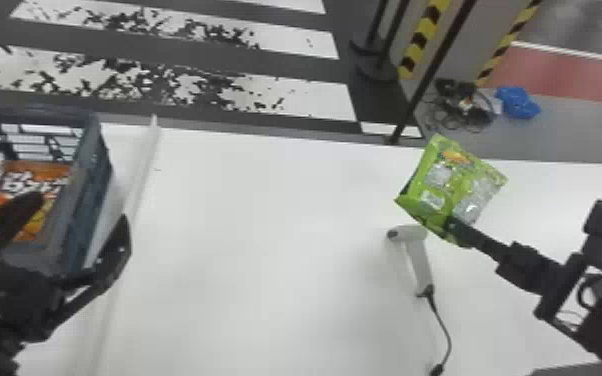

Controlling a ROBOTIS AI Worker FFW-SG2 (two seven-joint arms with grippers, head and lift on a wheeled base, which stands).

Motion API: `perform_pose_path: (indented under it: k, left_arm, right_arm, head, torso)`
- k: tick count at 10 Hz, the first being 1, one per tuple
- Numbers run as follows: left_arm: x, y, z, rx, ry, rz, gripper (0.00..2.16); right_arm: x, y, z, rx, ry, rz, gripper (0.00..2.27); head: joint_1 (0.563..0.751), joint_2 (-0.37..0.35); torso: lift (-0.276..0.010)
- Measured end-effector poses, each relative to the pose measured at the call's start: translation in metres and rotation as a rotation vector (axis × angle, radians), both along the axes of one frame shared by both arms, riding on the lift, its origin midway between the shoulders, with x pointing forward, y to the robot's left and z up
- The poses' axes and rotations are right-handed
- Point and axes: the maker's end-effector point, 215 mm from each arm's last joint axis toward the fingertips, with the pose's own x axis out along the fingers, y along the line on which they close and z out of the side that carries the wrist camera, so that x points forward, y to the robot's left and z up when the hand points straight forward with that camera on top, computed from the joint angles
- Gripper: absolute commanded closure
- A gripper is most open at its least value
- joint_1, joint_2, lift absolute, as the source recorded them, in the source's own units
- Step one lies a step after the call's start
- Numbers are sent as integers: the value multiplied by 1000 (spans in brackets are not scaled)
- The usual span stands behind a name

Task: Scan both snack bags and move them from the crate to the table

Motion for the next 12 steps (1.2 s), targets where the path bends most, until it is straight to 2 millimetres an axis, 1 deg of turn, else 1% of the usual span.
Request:
perform_pose_path:
  k: [1,3,4,6,7,8,9,10,11,12]
  left_arm:
    - [0,0,0,0,-1,1,83]
    - [1,2,0,0,-1,2,83]
    - [1,3,0,1,-1,5,83]
    - [1,6,1,0,-3,9,83]
    - [2,6,2,-1,-3,10,83]
    - [2,6,2,-1,-2,10,83]
    - [2,7,2,-1,-2,10,83]
    - [2,7,2,-1,-2,9,83]
    - [2,8,2,-1,-2,9,83]
    - [2,8,2,0,-2,9,83]
  right_arm:
    - [-1,-39,2,-3,-8,-87,2256]
    - [-5,-112,-3,-7,-22,-243,2256]
    - [-9,-143,-9,-11,-26,-313,2256]
    - [-18,-195,-33,-6,-16,-435,2253]
    - [-24,-214,-48,-11,-2,-487,2213]
    - [-27,-229,-63,-19,12,-527,2024]
    - [-31,-242,-80,-46,41,-575,1571]
    - [-32,-246,-95,-61,61,-597,694]
    - [-30,-242,-107,-60,83,-587,-1]
    - [-27,-236,-116,-63,100,-569,-1]
  head:
    - [695,-336]
    - [695,-350]
    - [695,-350]
    - [695,-350]
    - [695,-350]
    - [695,-350]
    - [695,-350]
    - [695,-350]
    - [695,-350]
    - [695,-350]
  torso:
    - [-88]
    - [-88]
    - [-88]
    - [-88]
    - [-88]
    - [-88]
    - [-88]
    - [-88]
    - [-88]
    - [-88]
